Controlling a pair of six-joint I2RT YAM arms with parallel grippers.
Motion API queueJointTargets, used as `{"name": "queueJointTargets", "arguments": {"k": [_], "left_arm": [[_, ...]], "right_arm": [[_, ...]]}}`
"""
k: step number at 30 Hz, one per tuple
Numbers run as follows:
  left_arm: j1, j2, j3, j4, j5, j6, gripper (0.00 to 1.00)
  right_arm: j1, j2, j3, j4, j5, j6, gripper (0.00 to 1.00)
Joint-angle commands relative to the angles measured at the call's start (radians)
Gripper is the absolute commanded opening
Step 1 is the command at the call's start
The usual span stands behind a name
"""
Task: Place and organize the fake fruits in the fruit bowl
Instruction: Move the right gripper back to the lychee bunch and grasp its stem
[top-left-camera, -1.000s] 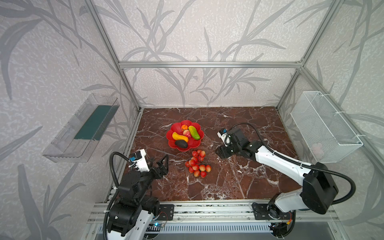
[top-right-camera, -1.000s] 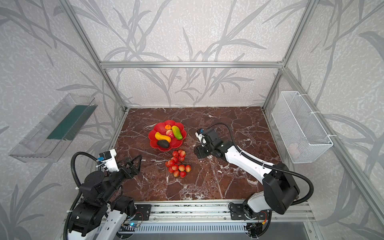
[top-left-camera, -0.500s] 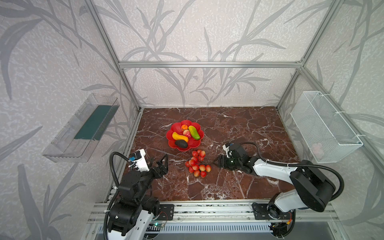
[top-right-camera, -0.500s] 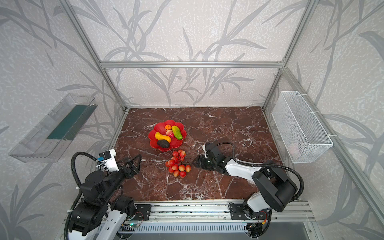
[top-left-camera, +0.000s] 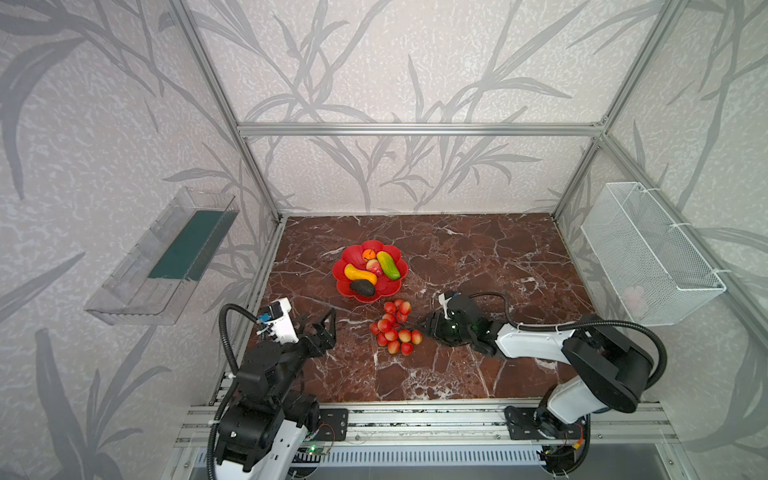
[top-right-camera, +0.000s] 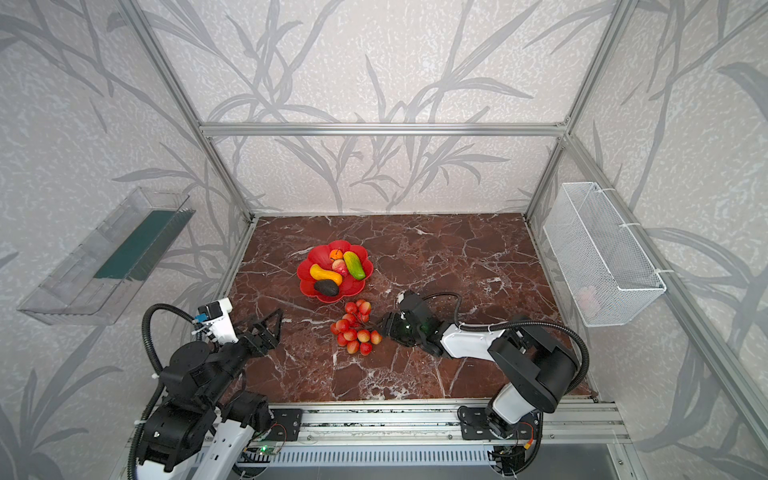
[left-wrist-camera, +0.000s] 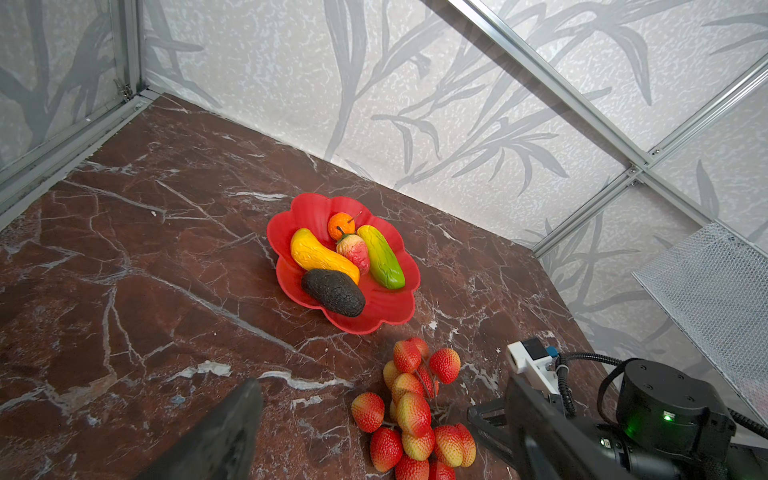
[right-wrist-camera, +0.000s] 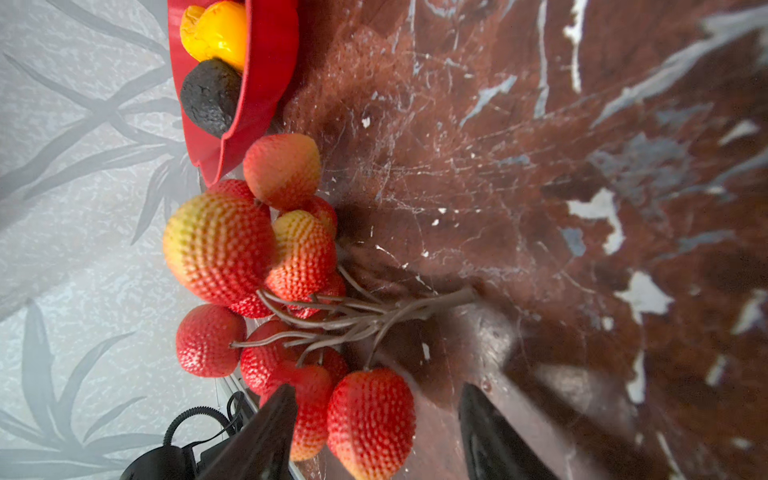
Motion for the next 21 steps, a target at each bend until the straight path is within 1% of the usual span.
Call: {"name": "queueJointTargets", "arguments": {"k": [1, 4, 9, 13, 16, 21], "left_arm": [[0.004, -0.011, -0.003, 0.004, -0.008, 0.001, 0.91], [0.004, -0.011, -0.003, 0.003, -0.008, 0.001, 0.91], [0.004, -0.011, -0.003, 0.003, -0.011, 0.001, 0.91], [0.005, -0.011, -0.004, 0.004, -0.010, 0.001, 0.91], [0.005, -0.011, -0.003, 0.002, -0.009, 0.002, 0.91], [0.006, -0.012, -0.004, 0.004, -0.010, 0.001, 0.91]], "right_arm": [[0.021, 0.035, 0.031, 0.030, 0.028, 0.003, 0.63], [0.051, 0.055, 0.055, 0.011, 0.042, -0.016, 0.62], [0.077, 0.069, 0.052, 0.030, 0.052, -0.011, 0.60], [0.087, 0.073, 0.053, 0.031, 0.056, -0.027, 0.54], [0.099, 0.067, 0.066, -0.008, 0.061, -0.061, 0.48], [0.137, 0.033, 0.075, -0.120, 0.104, -0.128, 0.48]]}}
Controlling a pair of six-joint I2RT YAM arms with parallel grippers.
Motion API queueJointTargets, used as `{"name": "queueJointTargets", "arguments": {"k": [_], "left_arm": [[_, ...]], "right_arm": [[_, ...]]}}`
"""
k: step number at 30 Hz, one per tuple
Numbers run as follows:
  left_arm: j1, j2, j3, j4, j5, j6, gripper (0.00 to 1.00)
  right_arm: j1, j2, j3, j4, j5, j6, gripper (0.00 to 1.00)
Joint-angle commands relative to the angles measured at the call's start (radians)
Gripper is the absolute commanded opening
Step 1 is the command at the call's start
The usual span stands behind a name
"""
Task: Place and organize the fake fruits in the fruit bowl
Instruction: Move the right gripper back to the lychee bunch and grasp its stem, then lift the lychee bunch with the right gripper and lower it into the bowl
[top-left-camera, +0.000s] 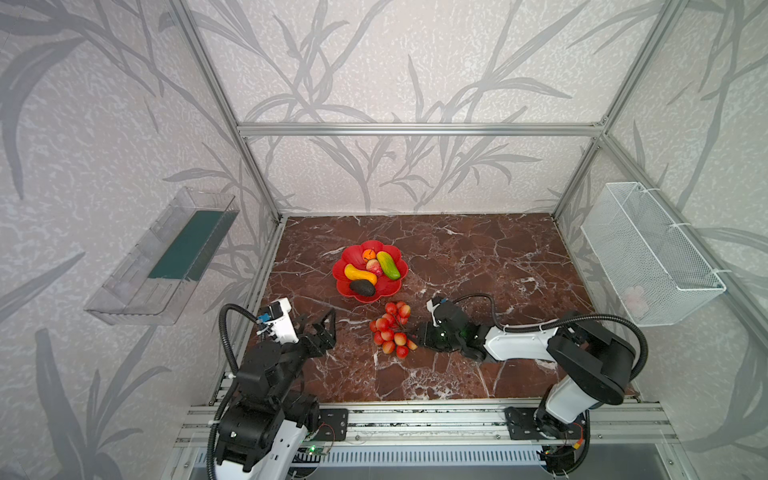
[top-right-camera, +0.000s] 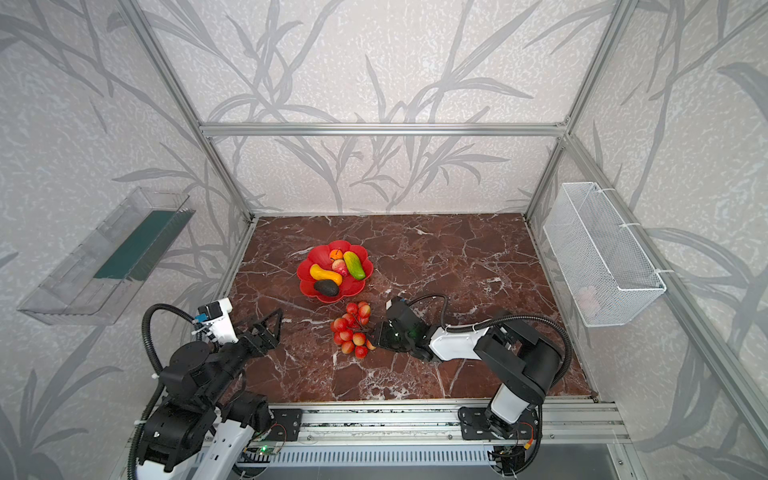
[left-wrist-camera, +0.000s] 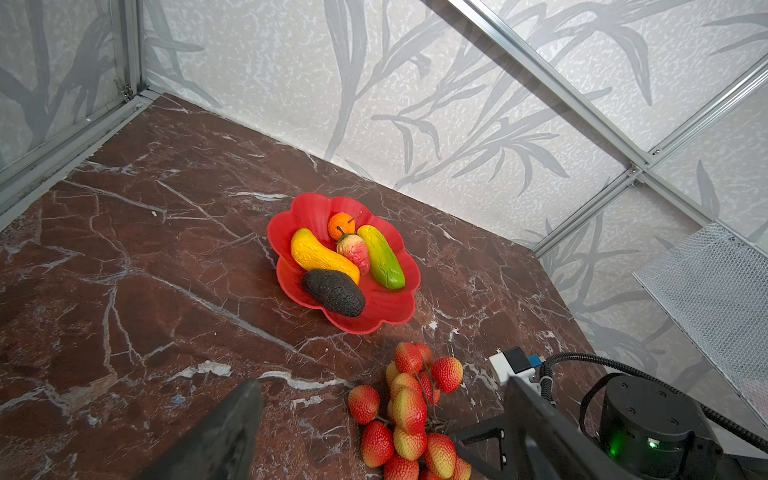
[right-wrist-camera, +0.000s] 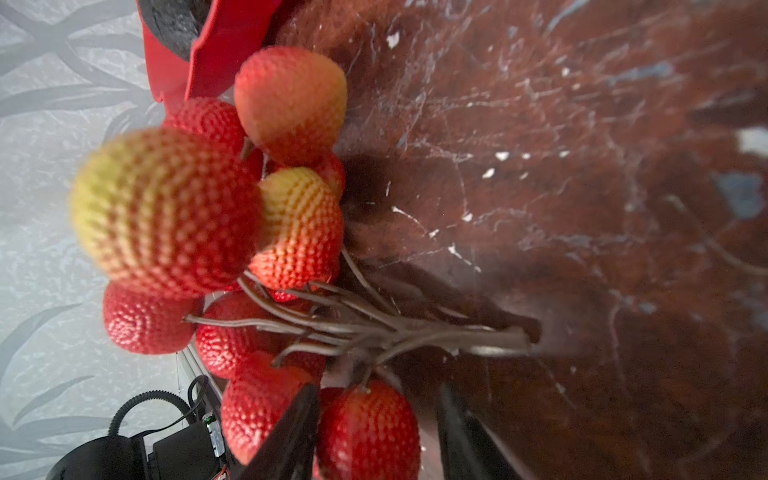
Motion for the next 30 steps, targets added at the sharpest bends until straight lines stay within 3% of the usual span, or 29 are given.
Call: {"name": "queueJointTargets", "arguments": {"k": [1, 6, 10, 19, 25, 30], "left_arm": [[0.005, -0.011, -0.004, 0.003, -0.010, 0.001, 0.91], [0.005, -0.011, -0.005, 0.004, -0.011, 0.000, 0.91], [0.006, -0.009, -0.006, 0.007, -0.011, -0.001, 0.91], [0.005, -0.011, -0.005, 0.004, -0.011, -0.001, 0.91], [0.005, -0.012, -0.002, 0.000, -0.012, 0.002, 0.91], [0.005, -0.012, -0.003, 0.001, -0.016, 0.001, 0.91]], "right_arm": [[0.026, -0.042, 0.006, -0.086, 0.045, -0.057, 0.49], [0.026, -0.105, -0.132, 0.089, 0.080, 0.054, 0.56], [0.026, -0.071, -0.161, 0.248, 0.054, 0.136, 0.58], [0.031, 0.211, -0.229, 0.800, 0.130, 0.449, 0.57], [0.058, 0.372, -0.209, 0.913, 0.188, 0.577, 0.56], [0.057, 0.373, -0.218, 0.889, 0.212, 0.561, 0.45]]}}
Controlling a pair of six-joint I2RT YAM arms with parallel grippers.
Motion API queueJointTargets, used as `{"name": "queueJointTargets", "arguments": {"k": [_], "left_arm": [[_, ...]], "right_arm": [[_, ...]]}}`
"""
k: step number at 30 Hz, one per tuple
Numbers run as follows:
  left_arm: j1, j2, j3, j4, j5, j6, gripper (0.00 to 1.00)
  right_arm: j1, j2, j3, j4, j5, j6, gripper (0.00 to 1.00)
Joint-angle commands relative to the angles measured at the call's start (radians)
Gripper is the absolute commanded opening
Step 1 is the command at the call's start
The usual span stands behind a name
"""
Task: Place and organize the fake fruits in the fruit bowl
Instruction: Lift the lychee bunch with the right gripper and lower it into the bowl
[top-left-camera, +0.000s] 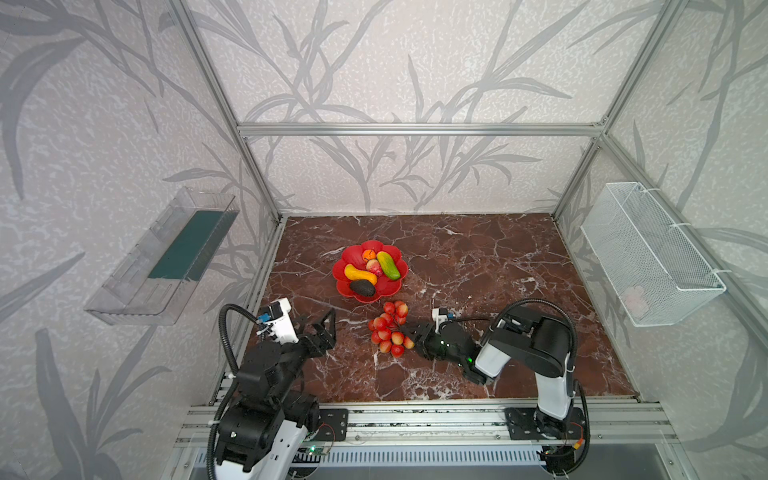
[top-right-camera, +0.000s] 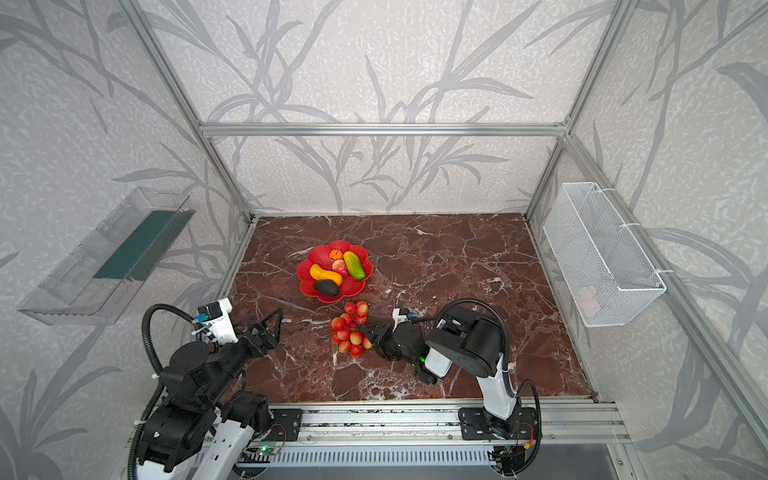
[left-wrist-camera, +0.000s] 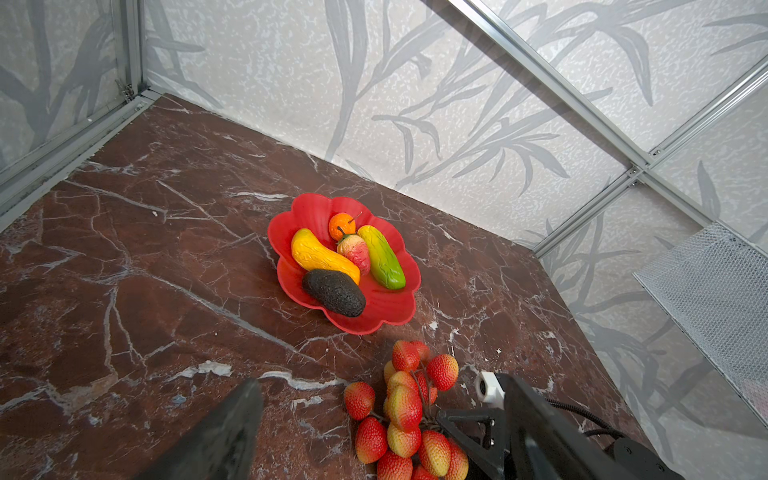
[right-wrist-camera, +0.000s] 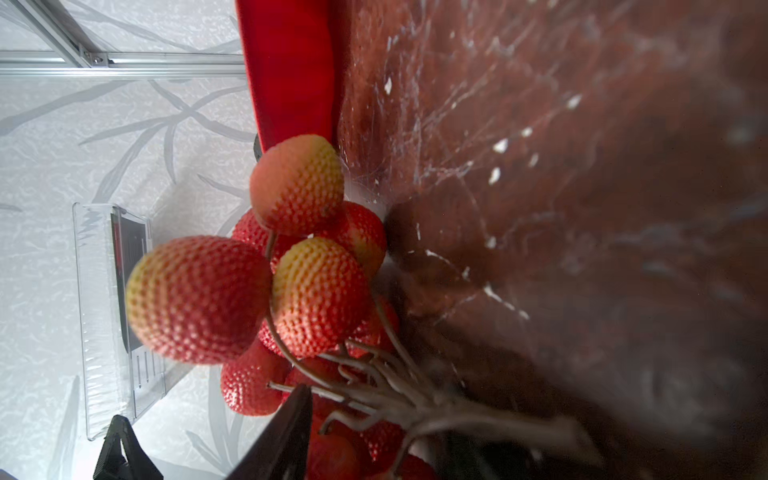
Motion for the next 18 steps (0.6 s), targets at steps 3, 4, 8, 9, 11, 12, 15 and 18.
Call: {"name": "queueJointTargets", "arguments": {"k": [3, 4, 8, 9, 11, 12, 15, 18], "left_arm": [[0.005, -0.012, -0.003, 0.001, -0.015, 0.001, 0.91], [0.004, -0.012, -0.003, 0.001, -0.017, 0.002, 0.91], [0.004, -0.013, -0.003, -0.002, -0.021, 0.002, 0.91], [0.005, -0.012, -0.002, -0.002, -0.021, 0.002, 0.91], [0.005, -0.013, -0.002, -0.003, -0.024, 0.001, 0.91], [0.005, -0.012, -0.003, -0.002, -0.023, 0.001, 0.91], [0.005, -0.012, -0.003, -0.004, -0.023, 0.002, 0.91], [0.005, -0.012, -0.002, -0.003, -0.023, 0.002, 0.91]], "right_arm": [[0.006, -0.009, -0.030, -0.111, 0.070, -0.027, 0.36], [0.005, -0.023, -0.031, -0.136, 0.077, -0.045, 0.33], [0.000, -0.080, -0.021, -0.218, 0.094, -0.142, 0.24], [-0.002, -0.100, -0.016, -0.241, 0.101, -0.172, 0.21], [-0.003, -0.141, -0.007, -0.290, 0.116, -0.230, 0.17], [-0.003, -0.171, -0.001, -0.327, 0.125, -0.274, 0.15], [-0.001, -0.269, 0.031, -0.473, 0.160, -0.430, 0.08], [0.000, -0.387, 0.070, -0.622, 0.191, -0.594, 0.05]]}}
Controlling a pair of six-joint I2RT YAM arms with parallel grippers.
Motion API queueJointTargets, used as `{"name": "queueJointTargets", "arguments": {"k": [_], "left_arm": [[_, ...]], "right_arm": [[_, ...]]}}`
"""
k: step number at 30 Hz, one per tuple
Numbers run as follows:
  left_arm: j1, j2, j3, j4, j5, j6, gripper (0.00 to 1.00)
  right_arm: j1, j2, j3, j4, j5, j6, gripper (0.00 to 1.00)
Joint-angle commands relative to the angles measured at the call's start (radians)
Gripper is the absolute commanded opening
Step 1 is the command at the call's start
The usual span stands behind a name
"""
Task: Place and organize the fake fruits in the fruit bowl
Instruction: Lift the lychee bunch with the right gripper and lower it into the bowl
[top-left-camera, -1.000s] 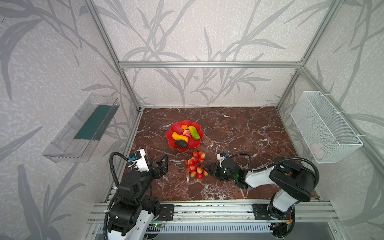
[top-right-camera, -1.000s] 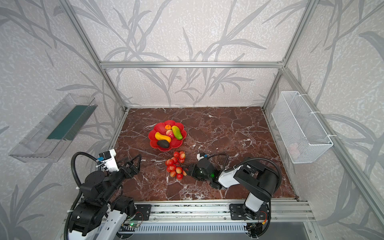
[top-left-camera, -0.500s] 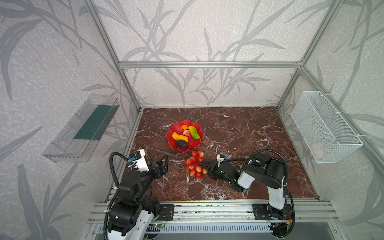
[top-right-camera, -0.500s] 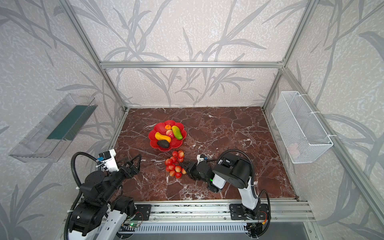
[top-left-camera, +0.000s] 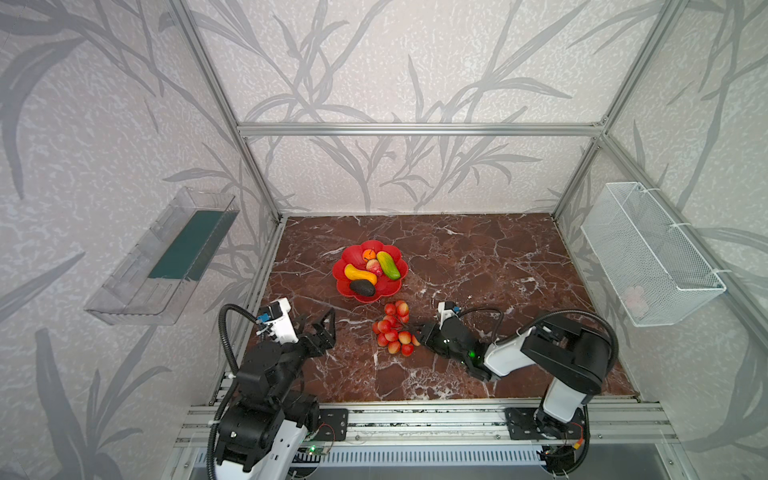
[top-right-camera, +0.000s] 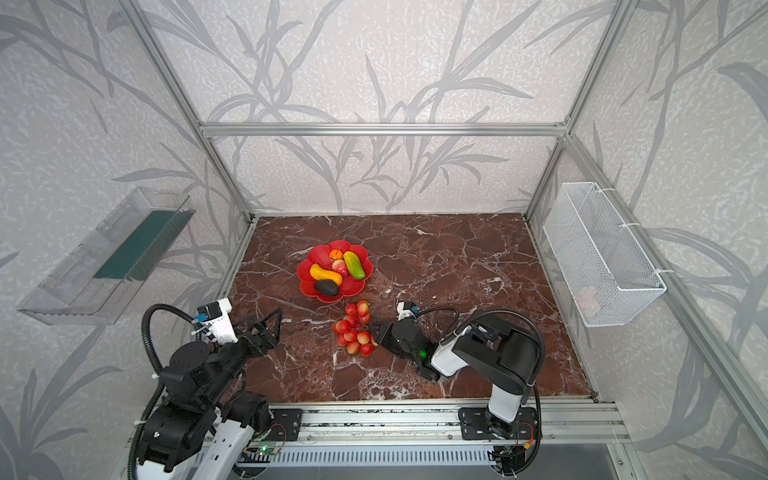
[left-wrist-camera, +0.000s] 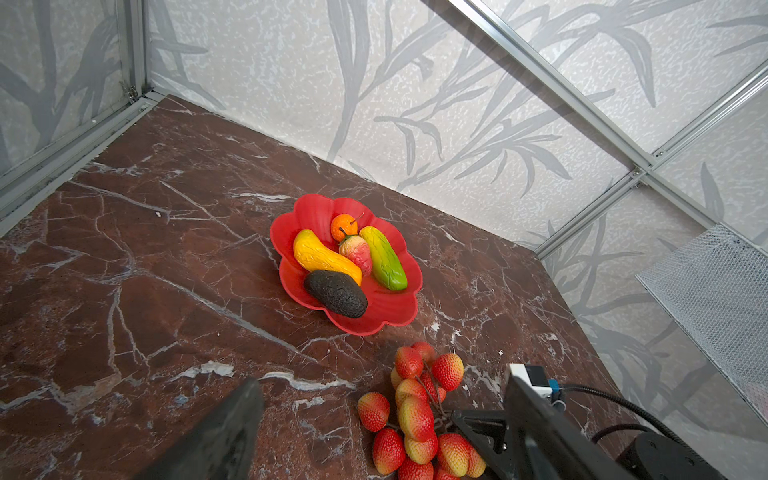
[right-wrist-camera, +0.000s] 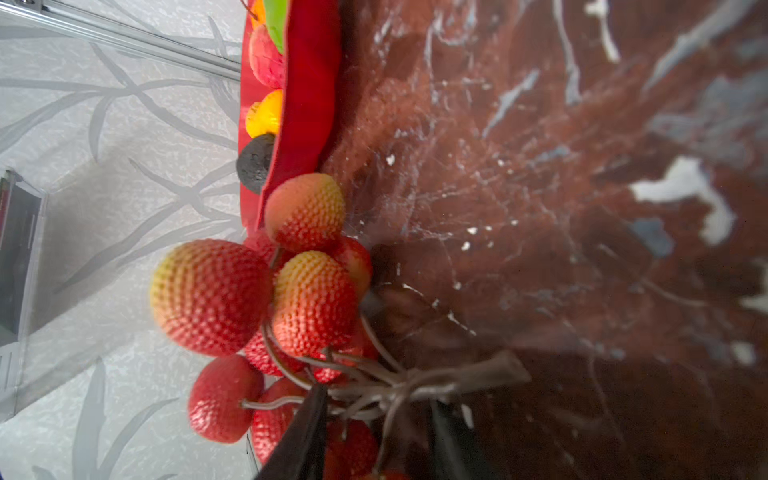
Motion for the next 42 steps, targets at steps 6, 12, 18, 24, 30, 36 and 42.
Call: {"name": "queueJointTargets", "arguments": {"k": [6, 12, 18, 24, 30, 36, 42], "left_arm": [[0.004, -0.012, -0.003, -0.001, -0.018, 0.002, 0.91], [0.005, -0.015, -0.002, -0.003, -0.021, 0.001, 0.91], [0.004, -0.018, -0.003, -0.003, -0.022, 0.001, 0.91], [0.005, -0.024, -0.003, -0.003, -0.023, 0.002, 0.91], [0.005, -0.033, -0.006, -0.001, -0.024, -0.001, 0.91], [0.005, -0.035, -0.006, 0.000, -0.023, 0.000, 0.91], [0.005, -0.041, -0.006, 0.000, -0.025, -0.002, 0.91]], "right_arm": [[0.000, -0.244, 0.119, -0.342, 0.101, -0.482, 0.00], [0.001, -0.319, 0.154, -0.417, 0.110, -0.594, 0.00], [-0.001, -0.409, 0.226, -0.548, 0.113, -0.735, 0.00], [-0.018, -0.440, 0.339, -0.690, 0.071, -0.852, 0.00], [-0.060, -0.421, 0.493, -0.811, -0.032, -0.939, 0.00], [-0.095, -0.312, 0.668, -0.906, -0.109, -1.002, 0.00], [-0.134, -0.162, 0.831, -0.961, -0.130, -1.057, 0.00]]}}
